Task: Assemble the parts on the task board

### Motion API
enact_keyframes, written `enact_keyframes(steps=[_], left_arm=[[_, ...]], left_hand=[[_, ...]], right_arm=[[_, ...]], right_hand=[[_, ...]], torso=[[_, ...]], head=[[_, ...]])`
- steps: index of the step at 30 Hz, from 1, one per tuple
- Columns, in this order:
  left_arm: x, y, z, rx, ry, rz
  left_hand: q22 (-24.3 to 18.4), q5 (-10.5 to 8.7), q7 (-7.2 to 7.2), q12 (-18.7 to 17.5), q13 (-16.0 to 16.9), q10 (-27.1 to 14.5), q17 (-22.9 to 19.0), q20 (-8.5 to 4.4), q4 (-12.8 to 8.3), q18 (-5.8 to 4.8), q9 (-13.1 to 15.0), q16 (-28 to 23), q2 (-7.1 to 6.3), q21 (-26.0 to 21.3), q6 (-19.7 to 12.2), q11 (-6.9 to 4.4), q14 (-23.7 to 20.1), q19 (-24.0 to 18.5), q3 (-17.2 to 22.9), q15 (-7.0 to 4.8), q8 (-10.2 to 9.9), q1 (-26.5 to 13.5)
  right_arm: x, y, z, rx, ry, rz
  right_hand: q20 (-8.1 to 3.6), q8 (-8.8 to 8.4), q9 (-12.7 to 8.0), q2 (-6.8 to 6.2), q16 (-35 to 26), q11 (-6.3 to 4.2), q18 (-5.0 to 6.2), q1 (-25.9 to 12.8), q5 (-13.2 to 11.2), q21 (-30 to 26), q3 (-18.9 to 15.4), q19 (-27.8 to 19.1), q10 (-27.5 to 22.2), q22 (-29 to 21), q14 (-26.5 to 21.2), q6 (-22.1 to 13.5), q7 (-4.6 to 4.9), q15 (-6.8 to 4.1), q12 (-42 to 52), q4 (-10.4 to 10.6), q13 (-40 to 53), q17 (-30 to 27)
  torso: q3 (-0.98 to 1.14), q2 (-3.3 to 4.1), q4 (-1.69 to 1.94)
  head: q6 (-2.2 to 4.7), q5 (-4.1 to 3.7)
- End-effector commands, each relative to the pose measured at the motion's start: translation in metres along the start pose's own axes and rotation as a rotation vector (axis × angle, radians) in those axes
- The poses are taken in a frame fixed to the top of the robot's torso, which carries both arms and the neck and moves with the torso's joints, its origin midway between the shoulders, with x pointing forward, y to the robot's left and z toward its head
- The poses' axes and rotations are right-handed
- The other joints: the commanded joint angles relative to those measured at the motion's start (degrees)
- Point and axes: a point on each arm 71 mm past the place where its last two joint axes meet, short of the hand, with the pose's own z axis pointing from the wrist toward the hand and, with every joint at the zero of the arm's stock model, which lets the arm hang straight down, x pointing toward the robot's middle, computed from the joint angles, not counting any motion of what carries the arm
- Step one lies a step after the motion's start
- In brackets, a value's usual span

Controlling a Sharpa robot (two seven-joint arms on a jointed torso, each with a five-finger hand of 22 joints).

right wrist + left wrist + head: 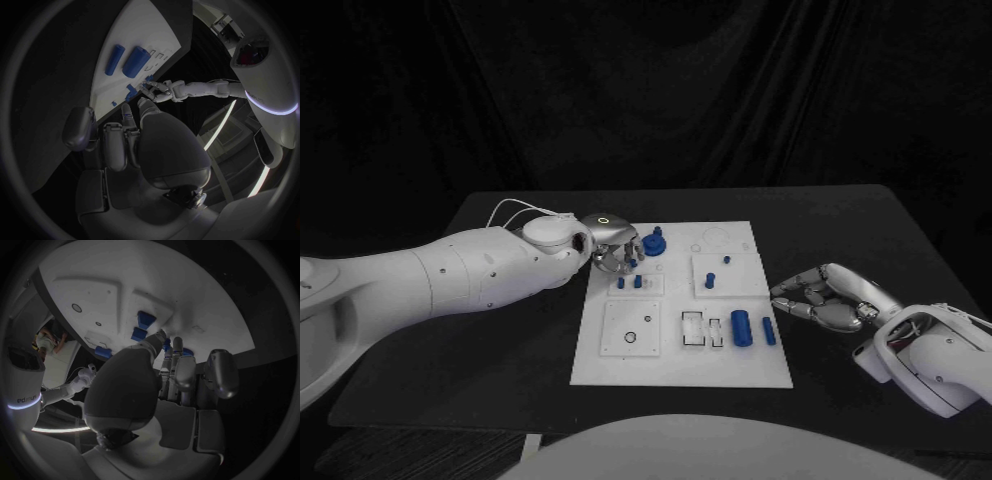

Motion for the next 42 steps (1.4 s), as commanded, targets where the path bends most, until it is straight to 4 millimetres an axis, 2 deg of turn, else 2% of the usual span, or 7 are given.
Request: enact_keyframes(steps=[1,18,23,27,31,36,42], left_arm=[[-0.002,0.001,-0.002,0.005,-0.044,0.008],[-0.042,0.056,-0.048,-0.091,-0.261,0.094],[-0.063,0.063,-0.076,-0.090,-0.428,0.078],[-0.076,0.061,-0.098,-0.070,-0.566,-0.045],[-0.081,0.058,-0.106,-0.036,-0.622,-0.267],[-0.080,0.053,-0.104,0.065,-0.626,-0.712],[-0.072,0.041,-0.100,0.200,-0.600,-1.124]], left_hand=[[9.63,-0.27,0.05,0.00,0.17,0.03,0.29,0.03,0.41,-0.28,-0.12,0.08,0.04,0.26,-0.53,0.18,-0.01,-0.05,0.04,0.12,0.04,-0.50],[9.18,-0.74,0.39,-1.02,1.91,-3.26,-1.43,0.03,1.14,0.03,0.29,-0.67,-0.61,-1.52,2.00,-1.03,-0.80,-0.90,0.42,-0.73,1.50,0.10],[7.29,-0.60,-0.04,0.87,6.52,-14.93,-13.59,0.55,1.98,1.34,-0.11,-8.40,-1.16,-9.61,1.33,0.94,-11.39,-6.40,-0.31,0.49,0.96,0.61],[-0.10,0.59,-0.20,10.50,13.69,-29.48,-24.76,2.18,5.49,5.24,-0.94,-20.29,-0.92,-40.36,-0.89,-0.01,-29.45,-27.82,-2.16,2.38,0.24,0.48],[-2.03,1.86,2.65,17.90,14.72,-37.23,-28.77,3.91,9.91,4.03,-1.21,-31.28,0.87,-48.78,-2.18,1.23,-38.45,-36.38,-7.58,6.89,0.38,-1.09],[-7.12,10.45,4.63,19.52,9.86,-45.11,-36.43,4.75,9.95,1.96,-1.75,-45.10,5.34,-60.88,-4.69,7.03,-54.21,-50.61,-13.23,9.98,0.16,-6.21],[-29.01,13.44,4.41,8.11,-8.24,-59.26,-55.70,4.70,10.15,4.53,-7.10,-71.45,10.43,-67.25,-17.61,2.10,-73.77,-71.62,-22.91,7.23,-0.32,-9.13]], right_arm=[[0.001,-0.001,-0.002,0.015,0.003,0.001],[-0.052,0.028,0.004,-0.036,-0.135,-0.043],[-0.085,0.051,0.020,-0.073,-0.193,-0.084],[-0.105,0.069,0.037,-0.089,-0.204,-0.136],[-0.110,0.079,0.055,-0.087,-0.172,-0.198],[-0.104,0.089,0.081,-0.082,-0.100,-0.327],[-0.093,0.097,0.104,-0.080,-0.033,-0.527]], right_hand=[[0.11,-0.23,-0.06,0.03,-0.23,0.10,0.64,0.69,-0.18,-0.27,0.31,-0.29,3.74,8.27,3.97,0.42,-0.05,-0.10,-0.35,-0.09,12.19,7.66],[0.09,-0.27,-0.11,-0.45,1.62,0.12,0.12,1.03,-0.11,2.66,0.41,0.77,2.55,9.02,4.60,0.47,-0.02,-0.09,-1.74,-0.12,10.89,9.45],[-0.11,-0.51,-0.34,-1.05,3.25,-0.06,-1.29,1.37,-0.11,10.81,0.84,3.50,-1.48,10.93,5.24,0.15,-0.04,-0.28,-7.00,0.14,6.27,10.79],[-0.16,-0.43,-0.41,-2.40,3.20,0.03,-1.29,4.19,2.32,11.42,2.90,3.29,-17.65,10.91,5.18,0.33,0.01,-0.28,-29.92,-0.40,-11.89,10.51],[-0.08,-0.41,-0.39,-4.49,3.01,-0.04,-1.22,6.03,3.34,11.42,5.30,2.90,-25.86,10.80,5.04,0.40,-0.03,-0.29,-47.34,-0.28,-26.33,10.13],[0.38,-0.33,-0.23,-6.63,2.08,0.66,-0.95,7.90,3.09,10.29,8.61,2.04,-28.30,10.41,4.60,0.43,0.52,0.35,-58.45,-0.62,-36.57,8.87],[1.84,-0.81,-0.27,-9.38,0.44,2.84,-0.46,7.16,-3.35,8.15,13.22,0.73,-31.05,9.75,3.73,-1.01,0.24,2.01,-71.72,-1.02,-50.86,6.56]], torso=[[0.00,-0.03,0.01],[-0.04,0.00,0.14],[-0.25,0.12,0.18],[-0.44,0.18,0.56],[-0.58,0.26,0.79],[-0.97,0.58,1.23],[-1.50,0.98,1.62]], head=[[-0.01,0.12],[-0.01,2.40],[-0.01,3.08],[-0.01,3.41],[-0.01,3.46],[-0.01,2.83],[-0.01,1.57]])
